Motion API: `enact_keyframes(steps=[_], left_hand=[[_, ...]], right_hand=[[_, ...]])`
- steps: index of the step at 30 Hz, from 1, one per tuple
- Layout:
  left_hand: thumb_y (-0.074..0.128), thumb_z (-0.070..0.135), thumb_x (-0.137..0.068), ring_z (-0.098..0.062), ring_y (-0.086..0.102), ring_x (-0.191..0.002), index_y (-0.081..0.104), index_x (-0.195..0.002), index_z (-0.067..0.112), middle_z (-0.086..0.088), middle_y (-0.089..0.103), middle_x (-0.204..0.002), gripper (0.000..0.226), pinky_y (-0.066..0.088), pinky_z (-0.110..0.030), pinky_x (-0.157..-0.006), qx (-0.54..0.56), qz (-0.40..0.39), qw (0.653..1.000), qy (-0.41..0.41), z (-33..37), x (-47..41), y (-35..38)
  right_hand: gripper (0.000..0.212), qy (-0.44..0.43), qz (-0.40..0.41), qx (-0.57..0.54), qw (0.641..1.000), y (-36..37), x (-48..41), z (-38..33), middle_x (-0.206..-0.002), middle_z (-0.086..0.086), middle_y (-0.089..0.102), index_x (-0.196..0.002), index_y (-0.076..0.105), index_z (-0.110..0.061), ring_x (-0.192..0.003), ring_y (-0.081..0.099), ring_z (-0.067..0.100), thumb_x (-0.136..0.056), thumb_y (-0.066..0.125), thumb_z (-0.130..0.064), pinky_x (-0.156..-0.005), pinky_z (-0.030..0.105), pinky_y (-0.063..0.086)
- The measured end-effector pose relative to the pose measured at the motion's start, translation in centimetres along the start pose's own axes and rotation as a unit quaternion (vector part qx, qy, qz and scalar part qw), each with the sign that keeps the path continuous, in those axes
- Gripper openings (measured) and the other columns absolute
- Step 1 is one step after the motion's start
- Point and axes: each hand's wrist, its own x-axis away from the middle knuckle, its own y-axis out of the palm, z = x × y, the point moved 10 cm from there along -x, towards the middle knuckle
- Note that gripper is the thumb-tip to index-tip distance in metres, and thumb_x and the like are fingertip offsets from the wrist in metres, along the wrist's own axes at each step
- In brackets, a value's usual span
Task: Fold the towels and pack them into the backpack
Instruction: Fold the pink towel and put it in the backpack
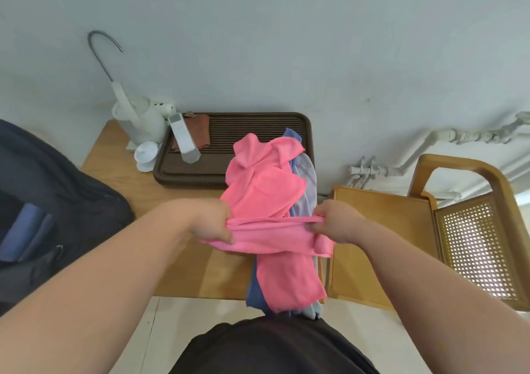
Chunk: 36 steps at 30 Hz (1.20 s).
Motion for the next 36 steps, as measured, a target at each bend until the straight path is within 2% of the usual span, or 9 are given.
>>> enact_keyframes(steps=[9, 12, 16, 18, 21, 24, 28, 32, 36], left_hand=[[0.072, 0.03, -0.075, -0.014, 0.043, -0.055, 0.054, -0.054, 0.015, -0.001, 0.046, -0.056, 0.031, 0.034, -0.031, -0.061, 0.348, 0.156, 0.919, 0.102, -5.8, 6.1, -2.3], [0.076, 0.033, -0.077, -0.026, 0.063, -0.074, 0.074, -0.083, 0.008, -0.019, 0.071, -0.082, 0.025, 0.046, -0.038, -0.07, 0.369, 0.037, 0.919, 0.134, -6.2, 7.8, 0.1], [0.065, 0.012, -0.095, -0.03, 0.07, -0.107, 0.068, -0.117, 0.004, -0.013, 0.074, -0.115, 0.024, 0.056, -0.033, -0.088, 0.385, -0.16, 0.899, 0.136, -6.5, 10.2, 4.6], [0.063, 0.011, -0.096, -0.028, 0.07, -0.108, 0.068, -0.12, 0.005, -0.013, 0.073, -0.117, 0.025, 0.057, -0.035, -0.091, 0.413, -0.171, 0.885, 0.133, -7.1, 10.3, 5.5], [0.068, 0.024, -0.095, -0.028, 0.073, -0.095, 0.076, -0.102, 0.012, -0.008, 0.077, -0.098, 0.016, 0.059, -0.04, -0.086, 0.402, -0.059, 0.908, 0.102, -9.1, 8.3, 5.7], [0.069, 0.026, -0.093, -0.012, 0.053, -0.055, 0.062, -0.07, 0.013, 0.005, 0.06, -0.059, 0.027, 0.041, -0.023, -0.051, 0.366, 0.086, 0.924, 0.066, -10.6, 5.9, 5.2], [0.07, 0.026, -0.092, -0.015, 0.039, -0.056, 0.046, -0.063, 0.018, 0.002, 0.042, -0.059, 0.039, 0.027, -0.029, -0.052, 0.37, 0.119, 0.921, 0.032, -11.1, 2.4, 7.7], [0.069, 0.028, -0.09, -0.02, 0.049, -0.066, 0.053, -0.066, 0.019, 0.003, 0.053, -0.065, 0.03, 0.036, -0.031, -0.06, 0.353, 0.122, 0.928, 0.007, -11.5, -0.9, 9.4], [0.068, 0.03, -0.09, -0.012, 0.051, -0.065, 0.056, -0.07, 0.024, 0.007, 0.058, -0.07, 0.024, 0.041, -0.03, -0.06, 0.322, 0.144, 0.936, -0.006, -10.4, -3.2, 8.3]], right_hand=[[0.028, 0.037, 0.158, -0.296, 0.941, -2.5, 4.3, -4.0, -0.063, 0.021, 0.055, -0.077, 0.053, 0.004, -0.056, 0.052, 0.021, -0.085, 0.07, -0.017, -0.058, 0.035, 0.042], [0.011, 0.037, 0.079, -0.338, 0.937, -0.9, 5.8, -6.3, -0.07, 0.023, 0.064, -0.085, 0.066, -0.004, -0.063, 0.062, 0.023, -0.082, 0.072, -0.012, -0.061, 0.037, 0.048], [0.031, 0.057, -0.069, -0.297, 0.951, 2.5, 7.6, -8.2, -0.094, 0.008, 0.076, -0.095, 0.075, -0.012, -0.087, 0.068, 0.024, -0.069, 0.085, -0.027, -0.076, 0.038, 0.052], [0.038, 0.083, -0.094, -0.328, 0.936, 4.0, 8.2, -8.2, -0.103, 0.014, 0.076, -0.097, 0.077, -0.014, -0.098, 0.071, 0.032, -0.064, 0.086, -0.028, -0.088, 0.047, 0.055], [0.029, 0.119, -0.053, -0.339, 0.932, 4.4, 8.4, -7.4, -0.094, 0.019, 0.074, -0.087, 0.076, -0.02, -0.081, 0.065, 0.029, -0.064, 0.087, -0.034, -0.074, 0.046, 0.051], [0.024, 0.163, 0.027, -0.331, 0.929, 4.3, 7.9, -5.7, -0.061, 0.005, 0.057, -0.07, 0.063, -0.018, -0.06, 0.049, 0.02, -0.074, 0.086, -0.025, -0.056, 0.031, 0.037], [0.024, 0.204, 0.052, -0.343, 0.915, 6.1, 7.0, -3.5, -0.054, 0.005, 0.053, -0.073, 0.061, -0.012, -0.048, 0.044, 0.017, -0.076, 0.084, -0.012, -0.048, 0.026, 0.033], [0.021, 0.23, 0.062, -0.364, 0.901, 7.2, 5.2, -1.2, -0.06, 0.01, 0.059, -0.077, 0.061, -0.007, -0.047, 0.052, 0.015, -0.076, 0.081, -0.001, -0.045, 0.022, 0.041], [0.018, 0.264, 0.089, -0.443, 0.852, 7.9, 2.8, 2.3, -0.072, 0.009, 0.059, -0.085, 0.059, -0.011, -0.064, 0.055, 0.02, -0.082, 0.069, 0.004, -0.062, 0.033, 0.055]])
